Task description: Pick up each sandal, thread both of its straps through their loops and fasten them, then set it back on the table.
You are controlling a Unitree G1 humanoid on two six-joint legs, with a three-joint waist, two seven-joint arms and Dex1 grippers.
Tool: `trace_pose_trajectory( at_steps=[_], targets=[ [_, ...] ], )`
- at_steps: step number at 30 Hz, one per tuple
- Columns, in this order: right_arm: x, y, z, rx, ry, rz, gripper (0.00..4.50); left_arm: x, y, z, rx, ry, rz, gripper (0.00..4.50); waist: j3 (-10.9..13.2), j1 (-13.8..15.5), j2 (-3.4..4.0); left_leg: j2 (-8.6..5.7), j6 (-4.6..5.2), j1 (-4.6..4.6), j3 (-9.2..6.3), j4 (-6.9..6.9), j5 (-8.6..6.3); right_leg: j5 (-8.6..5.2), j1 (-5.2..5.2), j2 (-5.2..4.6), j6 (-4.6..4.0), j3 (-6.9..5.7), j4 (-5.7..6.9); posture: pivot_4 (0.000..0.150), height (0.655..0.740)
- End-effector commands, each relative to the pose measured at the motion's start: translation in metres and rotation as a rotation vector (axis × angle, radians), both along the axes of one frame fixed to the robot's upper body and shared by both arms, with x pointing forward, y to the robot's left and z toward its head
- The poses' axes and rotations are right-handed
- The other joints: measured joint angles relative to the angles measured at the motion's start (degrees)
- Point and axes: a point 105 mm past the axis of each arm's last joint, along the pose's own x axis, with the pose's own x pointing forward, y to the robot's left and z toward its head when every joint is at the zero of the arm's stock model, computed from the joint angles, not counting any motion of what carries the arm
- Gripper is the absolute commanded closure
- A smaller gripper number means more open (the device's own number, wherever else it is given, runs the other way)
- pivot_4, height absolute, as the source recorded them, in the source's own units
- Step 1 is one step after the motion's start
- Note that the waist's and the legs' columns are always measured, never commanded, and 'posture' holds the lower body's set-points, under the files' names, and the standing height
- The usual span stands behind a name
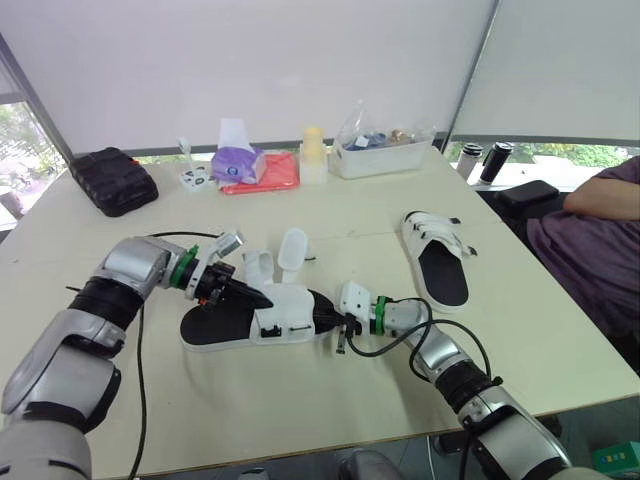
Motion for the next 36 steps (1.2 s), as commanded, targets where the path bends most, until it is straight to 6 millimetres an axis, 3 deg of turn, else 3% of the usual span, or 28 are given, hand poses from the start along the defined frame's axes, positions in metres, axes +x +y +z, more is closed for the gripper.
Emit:
trace_pose_trajectory(
  at_steps=[1,12,16,21,25,29,34,36],
  targets=[
    [-0.021,-0.054,-0.090,-0.279,0.270,-0.161,4.50,0.001,0.000,0.000,0.076,-0.083,-0.055,4.47,0.0,0.0,0.00,0.00,0.00,0.00,0.00,0.00,0.00,0.00,0.00,0.00,0.00,0.00,0.00,0.150,0.7400],
    [-0.020,-0.053,-0.091,-0.277,0.273,-0.165,4.50,-0.013,-0.013,0.011,0.157,-0.272,-0.275,4.47,0.0,0.0,0.02,0.02,0.00,-0.07,0.01,-0.05,0.00,0.00,0.01,-0.03,0.00,0.04,0.00,0.150,0.7400],
    [-0.020,-0.052,-0.091,-0.275,0.273,-0.165,4.50,-0.015,-0.008,0.000,0.232,-0.305,-0.324,4.47,0.0,0.0,0.02,0.02,0.01,-0.07,0.02,-0.04,0.00,0.00,-0.01,-0.03,-0.01,0.05,0.00,0.150,0.7400],
    [-0.021,-0.051,-0.091,-0.273,0.273,-0.165,4.50,-0.012,0.004,-0.019,0.283,-0.323,-0.318,4.47,0.0,0.0,0.04,0.02,0.01,-0.08,0.06,-0.08,0.00,0.00,-0.01,-0.03,-0.01,0.06,0.00,0.150,0.7400],
    [-0.021,-0.052,-0.092,-0.275,0.274,-0.165,4.50,-0.011,-0.002,-0.010,0.184,-0.310,-0.251,4.47,0.0,0.0,0.07,0.05,0.03,-0.09,0.09,-0.16,0.00,0.00,-0.03,0.00,-0.01,0.07,0.01,0.150,0.7400],
    [-0.022,-0.051,-0.093,-0.276,0.276,-0.163,4.50,-0.013,-0.005,0.006,0.090,-0.286,-0.174,3.13,0.0,0.0,0.05,0.04,0.04,-0.03,0.08,-0.15,0.01,0.00,-0.06,0.03,-0.01,0.07,0.01,0.150,0.7400],
    [-0.024,-0.050,-0.095,-0.275,0.279,-0.159,4.50,-0.018,0.002,0.015,0.068,-0.328,-0.071,0.62,0.0,0.0,0.03,0.04,0.04,-0.03,0.04,-0.12,0.01,0.00,-0.08,0.00,-0.01,0.08,0.01,0.150,0.7400],
    [-0.024,-0.049,-0.095,-0.274,0.281,-0.157,4.50,-0.029,0.007,0.023,0.042,-0.323,-0.036,0.62,0.0,-0.1,0.02,0.05,0.03,-0.04,0.04,-0.14,0.00,0.00,-0.08,-0.03,-0.01,0.09,0.00,0.150,0.7400]
  ],
)
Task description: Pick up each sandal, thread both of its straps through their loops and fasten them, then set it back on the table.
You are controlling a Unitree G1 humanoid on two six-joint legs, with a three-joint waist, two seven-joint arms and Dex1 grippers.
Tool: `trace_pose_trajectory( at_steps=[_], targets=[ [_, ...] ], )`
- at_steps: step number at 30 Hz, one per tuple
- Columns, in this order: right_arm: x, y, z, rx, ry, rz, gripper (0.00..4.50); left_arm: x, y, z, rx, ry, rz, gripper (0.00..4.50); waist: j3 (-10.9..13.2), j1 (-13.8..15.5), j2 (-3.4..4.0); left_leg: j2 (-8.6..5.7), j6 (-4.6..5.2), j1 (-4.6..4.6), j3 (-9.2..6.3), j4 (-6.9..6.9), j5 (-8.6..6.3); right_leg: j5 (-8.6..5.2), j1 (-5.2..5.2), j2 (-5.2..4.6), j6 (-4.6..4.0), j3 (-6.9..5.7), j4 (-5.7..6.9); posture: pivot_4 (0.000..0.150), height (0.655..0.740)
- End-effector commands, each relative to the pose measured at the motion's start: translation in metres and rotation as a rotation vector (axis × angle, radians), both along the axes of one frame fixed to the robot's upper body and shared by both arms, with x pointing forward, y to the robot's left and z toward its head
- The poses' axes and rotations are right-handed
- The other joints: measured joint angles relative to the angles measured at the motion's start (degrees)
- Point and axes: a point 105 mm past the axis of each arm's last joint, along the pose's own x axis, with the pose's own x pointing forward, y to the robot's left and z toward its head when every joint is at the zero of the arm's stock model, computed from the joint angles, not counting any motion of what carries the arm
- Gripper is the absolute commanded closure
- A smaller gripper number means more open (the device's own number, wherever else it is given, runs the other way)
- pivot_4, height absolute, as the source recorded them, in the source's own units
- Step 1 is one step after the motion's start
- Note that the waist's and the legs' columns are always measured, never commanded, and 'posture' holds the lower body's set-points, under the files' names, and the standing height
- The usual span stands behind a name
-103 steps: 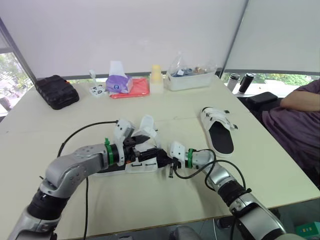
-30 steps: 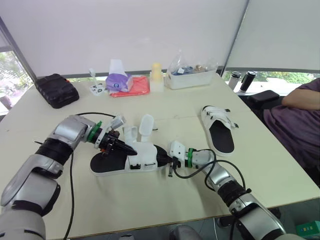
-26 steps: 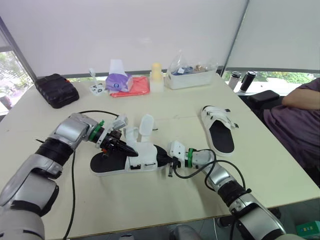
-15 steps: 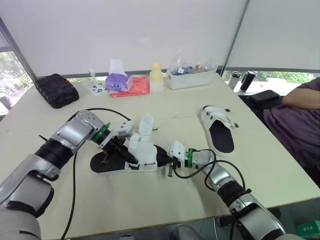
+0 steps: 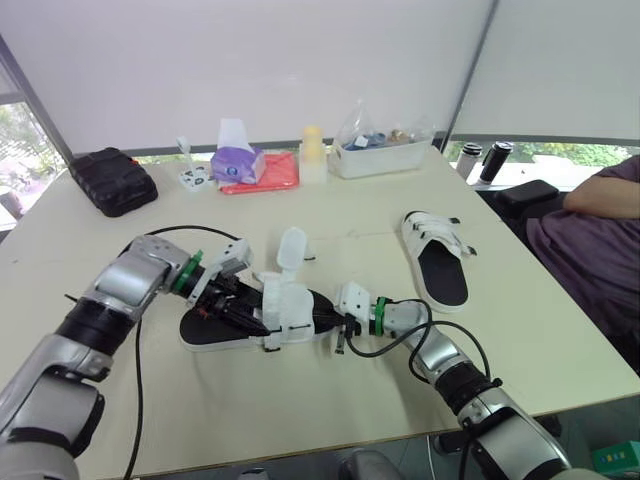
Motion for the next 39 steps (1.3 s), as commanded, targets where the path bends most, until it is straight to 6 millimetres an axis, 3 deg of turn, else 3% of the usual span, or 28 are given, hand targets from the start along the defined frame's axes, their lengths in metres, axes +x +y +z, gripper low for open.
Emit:
trace_pose_trajectory(
  at_steps=[1,6,11,15,22,33,36,39],
  targets=[
    [-0.024,-0.051,-0.095,-0.285,0.285,-0.143,4.50,-0.014,0.010,0.024,-0.059,-0.028,0.071,0.62,0.0,-0.1,-0.02,0.01,0.00,-0.05,0.03,-0.05,0.00,0.00,0.01,-0.02,0.00,0.02,0.00,0.150,0.7400],
    [-0.025,-0.052,-0.097,-0.291,0.289,-0.139,4.50,-0.047,0.023,0.021,-0.051,0.020,0.148,0.62,0.0,-0.1,-0.03,-0.01,-0.02,-0.01,0.04,-0.13,-0.01,0.00,-0.09,-0.08,-0.01,0.02,-0.02,0.150,0.7400],
    [-0.025,-0.053,-0.097,-0.296,0.292,-0.135,4.50,-0.086,0.022,-0.005,-0.010,0.082,0.170,0.62,0.1,0.1,-0.04,-0.01,-0.07,0.01,0.06,-0.16,-0.04,-0.01,-0.14,-0.16,-0.01,0.04,-0.06,0.150,0.7400],
    [-0.025,-0.049,-0.097,-0.297,0.294,-0.120,4.50,-0.068,0.015,-0.028,-0.011,-0.037,0.294,0.62,0.1,0.2,-0.06,-0.01,-0.24,0.00,0.06,-0.16,-0.14,-0.01,-0.15,-0.19,-0.02,0.03,-0.14,0.150,0.7400],
    [-0.025,-0.049,-0.095,-0.301,0.290,-0.111,4.50,-0.045,0.007,-0.038,-0.050,-0.137,0.363,0.62,0.0,0.1,-0.01,-0.02,-0.41,-0.05,0.09,-0.21,-0.24,-0.01,-0.01,-0.21,-0.02,-0.01,-0.31,0.150,0.7400],
    [-0.025,-0.048,-0.096,-0.295,0.292,-0.118,4.50,-0.047,-0.013,-0.055,-0.096,-0.058,0.342,0.62,-0.1,0.3,0.24,-0.04,-0.44,-0.01,0.09,-0.18,-0.25,-0.01,0.04,-0.21,-0.02,-0.01,-0.42,0.150,0.7400],
    [-0.024,-0.047,-0.095,-0.292,0.289,-0.120,4.50,-0.047,-0.017,-0.063,-0.082,-0.030,0.334,1.44,-0.2,0.3,0.43,-0.04,-0.45,0.01,0.08,-0.18,-0.25,-0.01,0.09,-0.21,-0.01,-0.01,-0.56,0.150,0.7400],
    [-0.023,-0.047,-0.095,-0.291,0.288,-0.123,4.50,-0.045,-0.018,-0.067,-0.074,-0.020,0.336,2.80,-0.3,0.3,0.51,-0.05,-0.45,0.00,0.08,-0.18,-0.25,-0.01,0.14,-0.21,-0.01,-0.02,-0.63,0.150,0.7400]
  ],
)
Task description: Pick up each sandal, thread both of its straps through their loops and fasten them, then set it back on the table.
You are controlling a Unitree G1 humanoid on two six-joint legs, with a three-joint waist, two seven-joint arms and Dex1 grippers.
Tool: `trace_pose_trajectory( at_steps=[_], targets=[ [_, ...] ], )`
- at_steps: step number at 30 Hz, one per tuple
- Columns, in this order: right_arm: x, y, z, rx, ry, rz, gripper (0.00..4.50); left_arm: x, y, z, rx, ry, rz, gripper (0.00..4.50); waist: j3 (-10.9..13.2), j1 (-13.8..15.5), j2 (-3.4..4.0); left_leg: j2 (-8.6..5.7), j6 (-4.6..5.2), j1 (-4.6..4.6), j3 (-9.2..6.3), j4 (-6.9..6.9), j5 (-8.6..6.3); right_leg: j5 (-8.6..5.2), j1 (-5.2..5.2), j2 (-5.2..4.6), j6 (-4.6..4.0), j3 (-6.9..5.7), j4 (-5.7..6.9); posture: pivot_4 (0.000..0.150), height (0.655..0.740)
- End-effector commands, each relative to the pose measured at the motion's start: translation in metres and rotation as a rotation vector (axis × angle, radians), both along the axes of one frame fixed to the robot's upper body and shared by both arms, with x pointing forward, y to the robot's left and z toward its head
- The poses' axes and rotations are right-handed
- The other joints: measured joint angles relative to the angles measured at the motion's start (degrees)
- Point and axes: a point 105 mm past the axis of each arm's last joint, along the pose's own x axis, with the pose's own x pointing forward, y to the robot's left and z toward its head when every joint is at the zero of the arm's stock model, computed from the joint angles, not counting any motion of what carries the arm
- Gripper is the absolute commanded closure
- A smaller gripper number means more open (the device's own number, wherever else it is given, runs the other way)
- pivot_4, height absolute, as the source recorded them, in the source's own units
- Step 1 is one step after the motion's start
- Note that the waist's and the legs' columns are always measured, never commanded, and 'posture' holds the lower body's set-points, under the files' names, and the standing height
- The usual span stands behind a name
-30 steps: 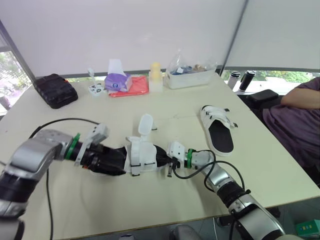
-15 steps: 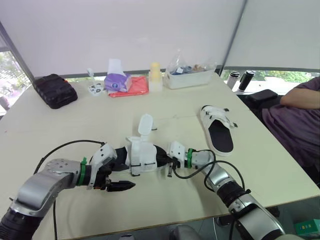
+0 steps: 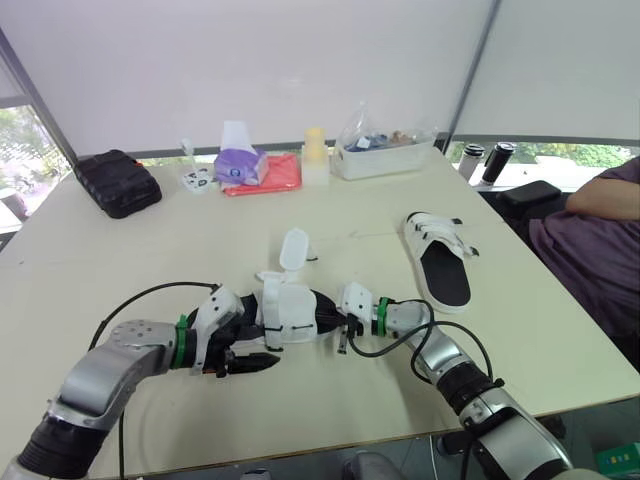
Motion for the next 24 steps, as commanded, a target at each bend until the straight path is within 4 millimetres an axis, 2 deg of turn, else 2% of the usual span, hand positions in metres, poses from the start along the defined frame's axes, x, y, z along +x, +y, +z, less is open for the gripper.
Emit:
trace_pose_trajectory(
  at_steps=[1,4,9,13,17,22,24],
  targets=[
    [-0.024,-0.043,-0.093,-0.279,0.287,-0.119,4.50,-0.008,-0.015,-0.012,-0.013,0.055,-0.057,3.28,0.0,0.0,0.02,0.00,0.00,0.00,0.00,0.00,0.00,0.00,0.04,0.00,0.00,0.00,-0.01,0.150,0.7400],
    [-0.024,-0.044,-0.093,-0.280,0.288,-0.124,4.50,-0.009,-0.015,-0.013,-0.016,0.069,-0.059,4.44,0.0,0.0,0.04,0.00,0.01,0.00,0.00,0.00,0.01,0.00,0.06,0.00,0.00,0.01,-0.01,0.150,0.7400],
    [-0.025,-0.045,-0.094,-0.282,0.290,-0.124,4.50,-0.013,-0.017,-0.004,-0.068,0.096,-0.070,4.44,-0.1,0.0,0.03,-0.01,0.02,0.00,0.01,0.00,0.01,0.00,0.06,-0.01,0.00,0.01,-0.02,0.150,0.7400],
    [-0.024,-0.044,-0.094,-0.282,0.289,-0.123,4.50,-0.017,-0.014,-0.004,-0.041,0.091,-0.093,4.44,-0.1,-0.1,0.01,-0.01,0.03,0.00,0.01,0.00,0.02,0.00,0.05,-0.01,0.01,0.01,-0.02,0.150,0.7400],
    [-0.024,-0.043,-0.094,-0.283,0.288,-0.122,4.50,-0.019,-0.011,-0.006,-0.018,0.092,-0.105,3.20,-0.1,-0.1,0.02,-0.01,0.07,0.00,0.01,-0.02,0.04,0.00,0.05,-0.02,0.01,0.01,-0.02,0.150,0.7400],
    [-0.024,-0.043,-0.094,-0.285,0.288,-0.120,4.50,-0.014,-0.007,-0.006,-0.003,0.062,-0.070,0.80,-0.1,0.0,0.01,-0.01,-0.05,0.00,0.02,-0.01,-0.03,0.00,0.08,-0.04,0.01,0.02,-0.08,0.150,0.7400],
    [-0.024,-0.044,-0.095,-0.285,0.289,-0.120,4.50,-0.013,-0.007,-0.006,-0.010,0.056,-0.065,0.02,-0.2,0.1,0.05,-0.01,-0.06,0.01,0.02,0.00,-0.04,0.00,0.10,-0.06,0.01,0.01,-0.14,0.150,0.7400]
  ],
)
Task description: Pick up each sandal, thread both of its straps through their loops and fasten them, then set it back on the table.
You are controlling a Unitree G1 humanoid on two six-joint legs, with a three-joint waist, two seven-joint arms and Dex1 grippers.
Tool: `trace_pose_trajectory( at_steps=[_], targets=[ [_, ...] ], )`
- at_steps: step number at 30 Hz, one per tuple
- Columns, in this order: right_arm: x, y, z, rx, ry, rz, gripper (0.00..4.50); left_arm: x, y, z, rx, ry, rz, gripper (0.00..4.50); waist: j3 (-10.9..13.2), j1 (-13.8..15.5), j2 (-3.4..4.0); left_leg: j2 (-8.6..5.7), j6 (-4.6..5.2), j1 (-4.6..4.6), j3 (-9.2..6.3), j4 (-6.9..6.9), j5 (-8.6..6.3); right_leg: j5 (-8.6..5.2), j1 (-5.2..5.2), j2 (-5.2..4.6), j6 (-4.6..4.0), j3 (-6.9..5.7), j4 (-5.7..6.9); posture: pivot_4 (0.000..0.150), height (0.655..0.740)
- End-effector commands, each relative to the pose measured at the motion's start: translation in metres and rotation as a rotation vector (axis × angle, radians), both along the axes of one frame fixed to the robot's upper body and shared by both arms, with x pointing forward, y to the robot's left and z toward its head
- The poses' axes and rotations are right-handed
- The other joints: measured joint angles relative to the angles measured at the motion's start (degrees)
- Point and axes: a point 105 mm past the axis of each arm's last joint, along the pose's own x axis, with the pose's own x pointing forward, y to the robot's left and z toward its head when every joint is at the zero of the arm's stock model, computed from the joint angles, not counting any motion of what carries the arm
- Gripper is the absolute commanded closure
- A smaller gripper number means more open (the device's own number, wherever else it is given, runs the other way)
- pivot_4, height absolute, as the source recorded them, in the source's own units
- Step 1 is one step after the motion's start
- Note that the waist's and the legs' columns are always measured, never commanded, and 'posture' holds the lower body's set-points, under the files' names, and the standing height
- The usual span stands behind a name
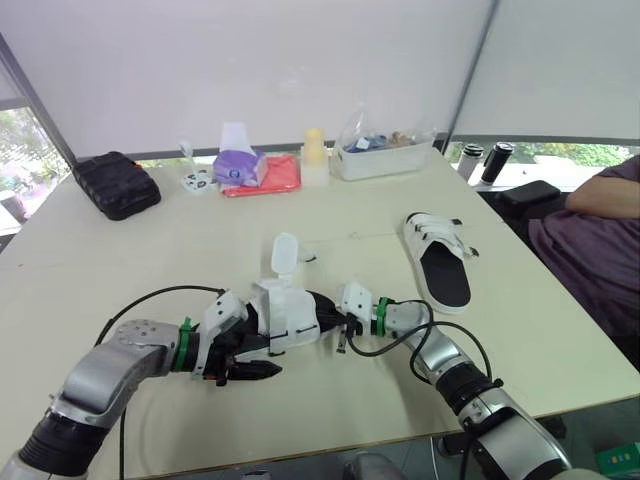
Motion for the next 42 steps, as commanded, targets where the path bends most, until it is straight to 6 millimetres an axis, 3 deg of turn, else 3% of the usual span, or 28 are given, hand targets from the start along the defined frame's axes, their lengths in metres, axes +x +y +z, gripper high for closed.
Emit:
trace_pose_trajectory(
  at_steps=[1,8,16,27,30,37,42],
  targets=[
    [-0.027,-0.042,-0.093,-0.284,0.286,-0.095,4.50,0.004,0.001,-0.006,0.012,0.002,0.032,0.02,-0.1,0.0,0.13,0.00,-0.01,0.00,0.00,0.00,0.00,0.00,-0.01,-0.01,0.00,0.00,-0.04,0.150,0.7400],
    [-0.027,-0.042,-0.093,-0.285,0.285,-0.096,4.50,-0.011,-0.010,0.002,-0.047,0.075,-0.046,0.02,-0.1,-0.1,0.20,-0.02,-0.01,-0.02,0.00,0.03,-0.01,0.00,-0.01,-0.02,0.00,-0.03,-0.09,0.150,0.7400],
    [-0.028,-0.043,-0.095,-0.287,0.289,-0.099,4.50,-0.024,-0.003,0.008,-0.043,0.166,-0.104,0.02,-0.2,-0.3,0.14,0.00,0.01,-0.02,0.01,0.00,0.01,0.00,-0.05,0.02,0.00,-0.03,-0.02,0.150,0.7400],
    [-0.028,-0.039,-0.095,-0.277,0.293,-0.101,4.50,0.003,-0.012,-0.005,-0.010,0.055,-0.012,0.02,-0.2,-0.3,0.00,0.01,0.00,-0.03,-0.01,-0.01,0.00,0.00,-0.13,0.02,0.00,-0.02,-0.03,0.150,0.7400],
    [-0.027,-0.039,-0.094,-0.277,0.291,-0.104,4.50,0.010,-0.017,-0.007,-0.028,0.042,0.009,0.89,-0.2,-0.2,-0.01,0.01,0.00,-0.02,-0.01,-0.02,0.00,0.00,-0.10,0.02,0.00,-0.02,-0.02,0.150,0.7400],
    [-0.027,-0.043,-0.095,-0.282,0.294,-0.111,4.50,-0.005,-0.015,-0.003,-0.042,0.094,-0.049,4.33,-0.2,-0.3,-0.04,0.01,0.02,-0.01,-0.02,-0.03,0.01,0.00,-0.12,0.04,0.00,-0.02,-0.01,0.150,0.7400],
    [-0.027,-0.043,-0.096,-0.283,0.296,-0.110,4.50,-0.044,-0.014,0.001,-0.027,0.207,-0.198,4.45,-0.2,-0.3,-0.10,0.02,0.02,-0.01,0.00,-0.06,0.01,0.00,-0.15,0.04,0.00,-0.01,-0.01,0.150,0.7400]
  ],
)
